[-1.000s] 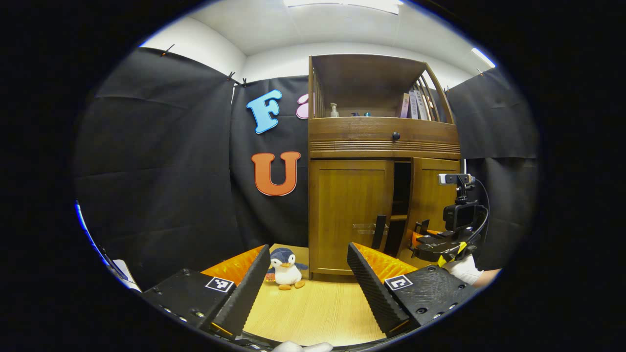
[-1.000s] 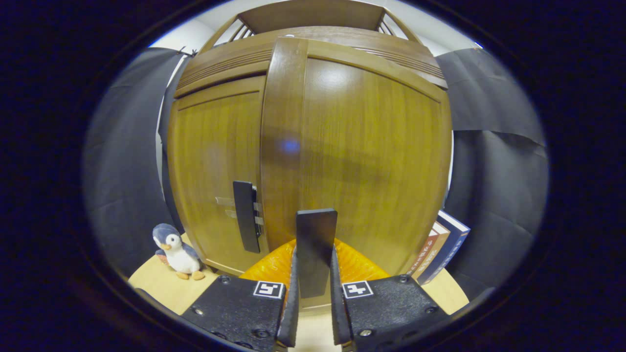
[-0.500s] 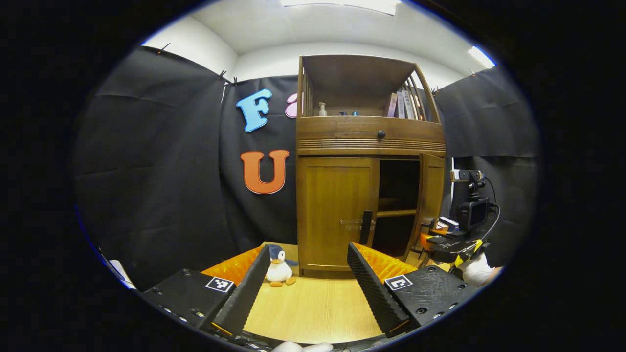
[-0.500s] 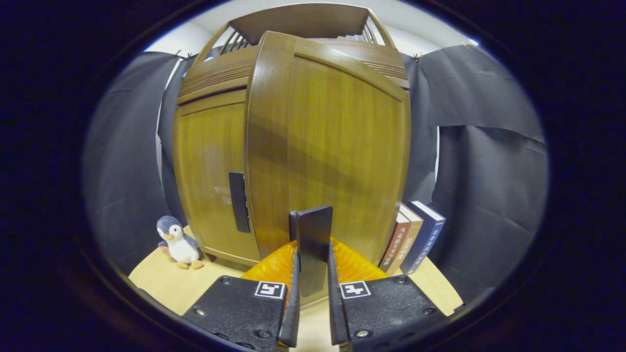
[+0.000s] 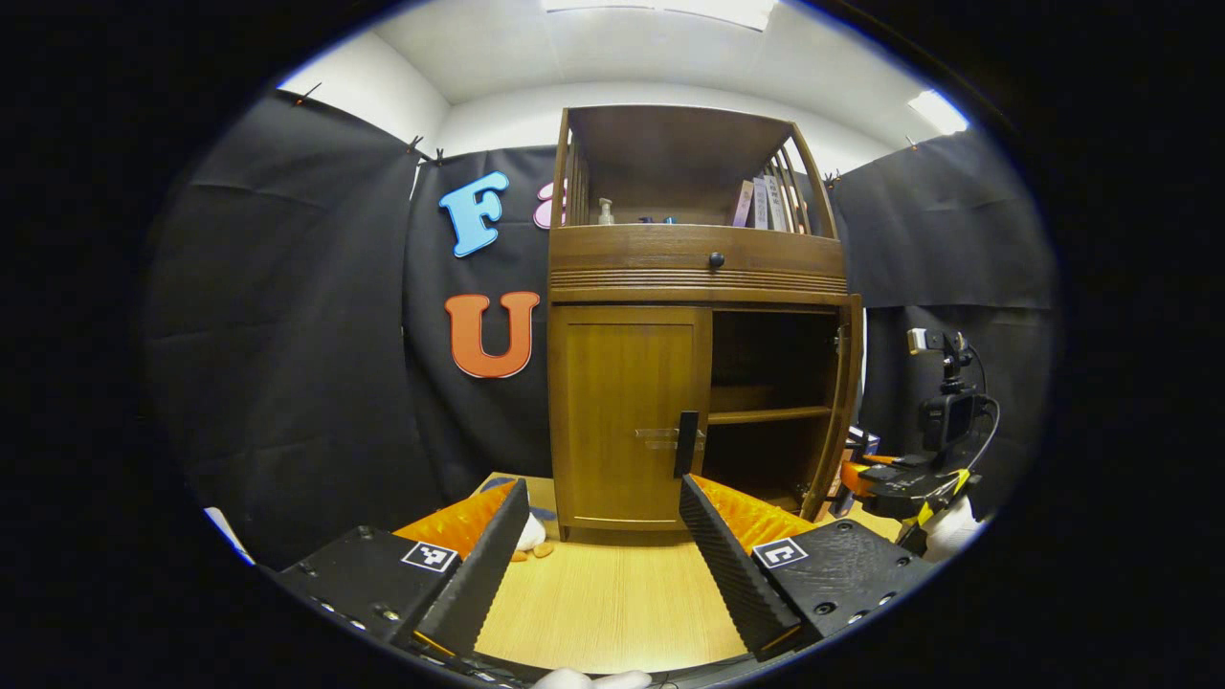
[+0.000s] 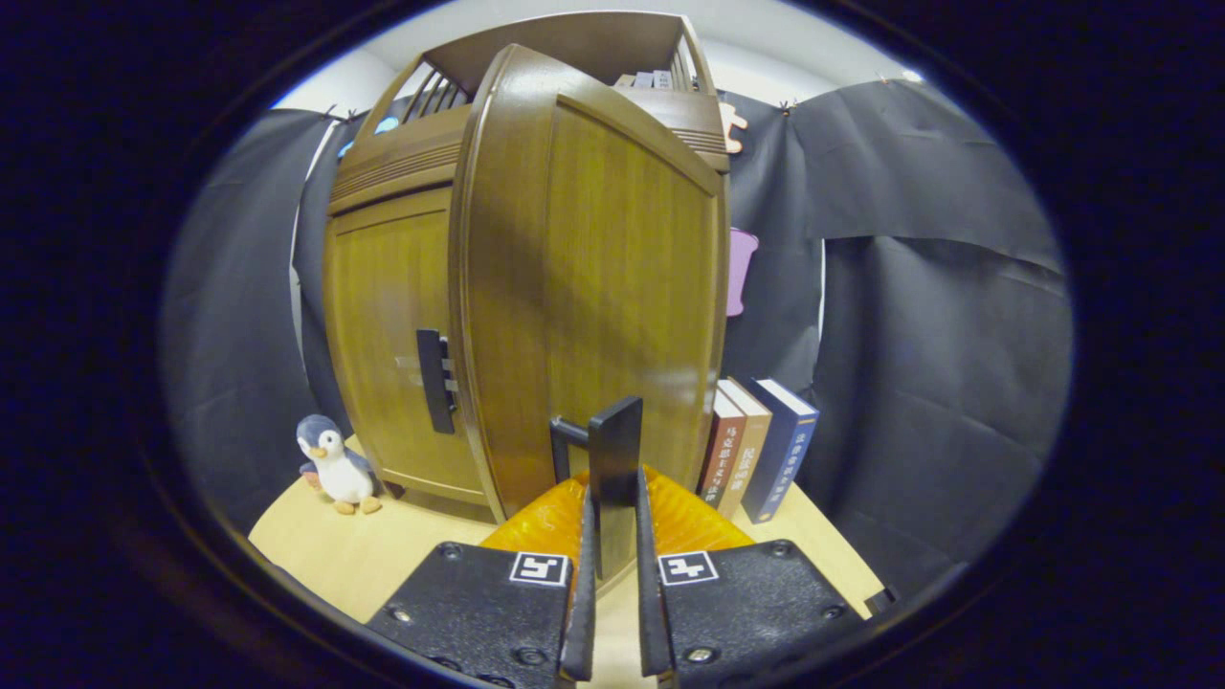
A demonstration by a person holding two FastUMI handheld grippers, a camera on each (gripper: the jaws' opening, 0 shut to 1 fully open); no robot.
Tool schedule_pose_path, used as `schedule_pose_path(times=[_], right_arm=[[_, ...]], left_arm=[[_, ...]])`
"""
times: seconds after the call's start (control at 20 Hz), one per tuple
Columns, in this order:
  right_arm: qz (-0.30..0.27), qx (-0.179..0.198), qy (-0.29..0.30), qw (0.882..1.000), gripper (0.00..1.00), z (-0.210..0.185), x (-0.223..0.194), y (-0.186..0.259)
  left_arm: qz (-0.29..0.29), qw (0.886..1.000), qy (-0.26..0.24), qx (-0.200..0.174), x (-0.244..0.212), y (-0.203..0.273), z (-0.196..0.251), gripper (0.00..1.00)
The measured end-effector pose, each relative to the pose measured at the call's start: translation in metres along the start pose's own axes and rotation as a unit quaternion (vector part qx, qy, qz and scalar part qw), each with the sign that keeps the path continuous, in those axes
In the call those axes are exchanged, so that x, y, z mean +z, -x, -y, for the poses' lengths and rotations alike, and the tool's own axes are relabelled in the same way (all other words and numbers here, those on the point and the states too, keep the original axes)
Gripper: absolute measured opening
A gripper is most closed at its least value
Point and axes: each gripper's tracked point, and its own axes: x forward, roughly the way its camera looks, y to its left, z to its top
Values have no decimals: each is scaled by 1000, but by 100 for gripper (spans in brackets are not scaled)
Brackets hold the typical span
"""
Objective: Open the right door of the double-door shoe cabinet with the right hand, and open the left door with the left hand.
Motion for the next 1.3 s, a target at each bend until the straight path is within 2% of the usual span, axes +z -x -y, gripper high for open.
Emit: schedule_pose_path(times=[0.2,0.35,0.6,0.95,1.0,1.3], right_arm=[[-4,-9,-13,1000,17,31,-2,9],[-7,5,2,1000,12,44,-2,13],[-5,20,10,1000,11,67,-2,16],[2,28,5,1000,7,122,1,15],[1,35,-8,999,5,125,1,13],[2,60,-5,998,4,141,2,9]], left_arm=[[0,1000,0,-14,1,-3,25,97],[-1,1000,2,-23,1,-5,44,97],[0,1000,-3,-29,3,-6,69,97],[-5,999,-1,-35,1,-16,106,97],[-3,999,-3,-36,1,-17,111,97],[-11,999,-4,-44,-3,-21,136,97]])
